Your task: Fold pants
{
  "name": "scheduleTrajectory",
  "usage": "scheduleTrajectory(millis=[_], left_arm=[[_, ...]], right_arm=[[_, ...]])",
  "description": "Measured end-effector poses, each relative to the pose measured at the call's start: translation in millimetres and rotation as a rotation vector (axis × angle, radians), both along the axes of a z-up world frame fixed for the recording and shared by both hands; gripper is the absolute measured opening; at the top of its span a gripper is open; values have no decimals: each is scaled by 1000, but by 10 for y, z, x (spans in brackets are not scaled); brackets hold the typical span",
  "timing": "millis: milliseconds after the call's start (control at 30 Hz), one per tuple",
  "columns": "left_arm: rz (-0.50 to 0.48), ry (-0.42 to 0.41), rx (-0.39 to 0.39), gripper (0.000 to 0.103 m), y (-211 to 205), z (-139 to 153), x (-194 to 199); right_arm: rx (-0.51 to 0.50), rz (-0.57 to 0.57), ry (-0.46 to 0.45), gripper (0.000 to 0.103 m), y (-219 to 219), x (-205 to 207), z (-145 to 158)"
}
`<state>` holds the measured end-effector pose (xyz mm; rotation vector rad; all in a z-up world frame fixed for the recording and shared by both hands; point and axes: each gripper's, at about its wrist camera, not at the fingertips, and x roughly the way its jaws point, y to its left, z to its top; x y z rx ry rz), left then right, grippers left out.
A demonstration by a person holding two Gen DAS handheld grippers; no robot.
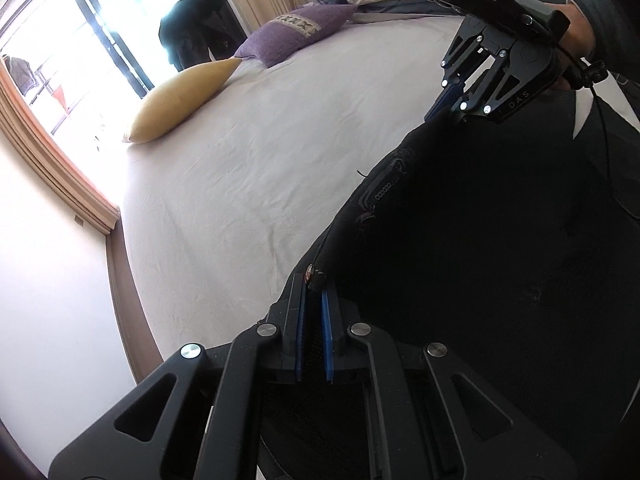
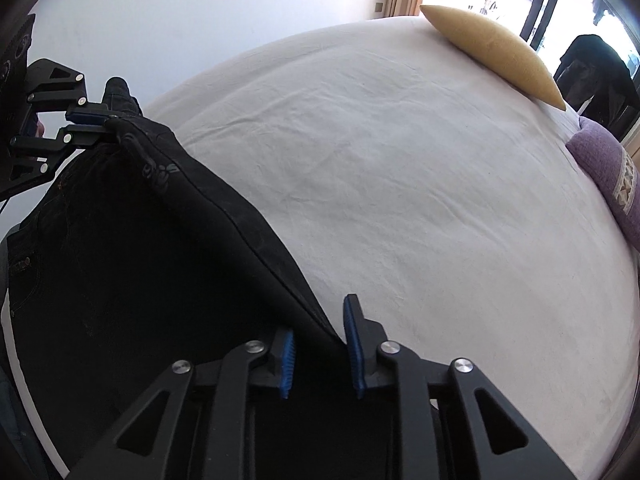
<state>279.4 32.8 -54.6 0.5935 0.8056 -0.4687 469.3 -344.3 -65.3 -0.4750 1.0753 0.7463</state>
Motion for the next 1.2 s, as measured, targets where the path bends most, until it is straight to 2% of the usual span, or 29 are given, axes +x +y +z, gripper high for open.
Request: scheduleTrajectory(millis=[267,533,667,767,1000,1200], left_arm=[[36,-2,-53,6,17,108,-247],[74,27,-119,6,133,229,-736],[74,59,-144,6,175,159,-1095],[81,92,-154,6,216,47,-1384],[84,157,-167,6,254,-220,-2004],[57,194,-165,6,311,-365,-2358]], right_arm=[[41,-55,-28,7,-29,-252,185],[60,-62,-104,5,77,-1005,405],[-17,-40,-160,5,265,-1481,348],[-39,-22,-170,5,356,-1802,275],[-90,-19,-175,5,468,-2375,111],[-167,-1,-200,5,598,-2803,-42]])
